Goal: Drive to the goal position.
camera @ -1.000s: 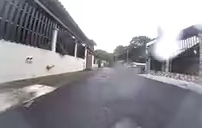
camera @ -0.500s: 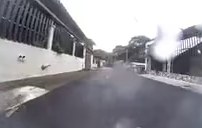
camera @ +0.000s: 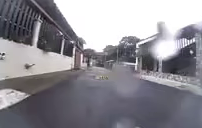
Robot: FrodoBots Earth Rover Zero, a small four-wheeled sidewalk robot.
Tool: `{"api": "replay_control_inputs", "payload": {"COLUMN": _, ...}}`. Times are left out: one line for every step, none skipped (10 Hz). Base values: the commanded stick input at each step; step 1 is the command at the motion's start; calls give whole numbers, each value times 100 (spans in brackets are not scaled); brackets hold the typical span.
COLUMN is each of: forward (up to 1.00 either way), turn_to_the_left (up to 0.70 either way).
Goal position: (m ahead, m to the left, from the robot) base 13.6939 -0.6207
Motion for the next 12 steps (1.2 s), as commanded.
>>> {"api": "replay_control_inputs", "payload": {"forward": 70, "turn_to_the_left": 0}}
{"api": "replay_control_inputs", "payload": {"forward": 70, "turn_to_the_left": 0}}
{"api": "replay_control_inputs", "payload": {"forward": 70, "turn_to_the_left": 0}}
{"api": "replay_control_inputs", "payload": {"forward": 70, "turn_to_the_left": 0}}
{"api": "replay_control_inputs", "payload": {"forward": 70, "turn_to_the_left": 0}}
{"api": "replay_control_inputs", "payload": {"forward": 70, "turn_to_the_left": 0}}
{"api": "replay_control_inputs", "payload": {"forward": 70, "turn_to_the_left": 0}}
{"api": "replay_control_inputs", "payload": {"forward": 70, "turn_to_the_left": 0}}
{"api": "replay_control_inputs", "payload": {"forward": 70, "turn_to_the_left": 0}}
{"api": "replay_control_inputs", "payload": {"forward": 70, "turn_to_the_left": 0}}
{"api": "replay_control_inputs", "payload": {"forward": 70, "turn_to_the_left": 0}}
{"api": "replay_control_inputs", "payload": {"forward": 70, "turn_to_the_left": 0}}
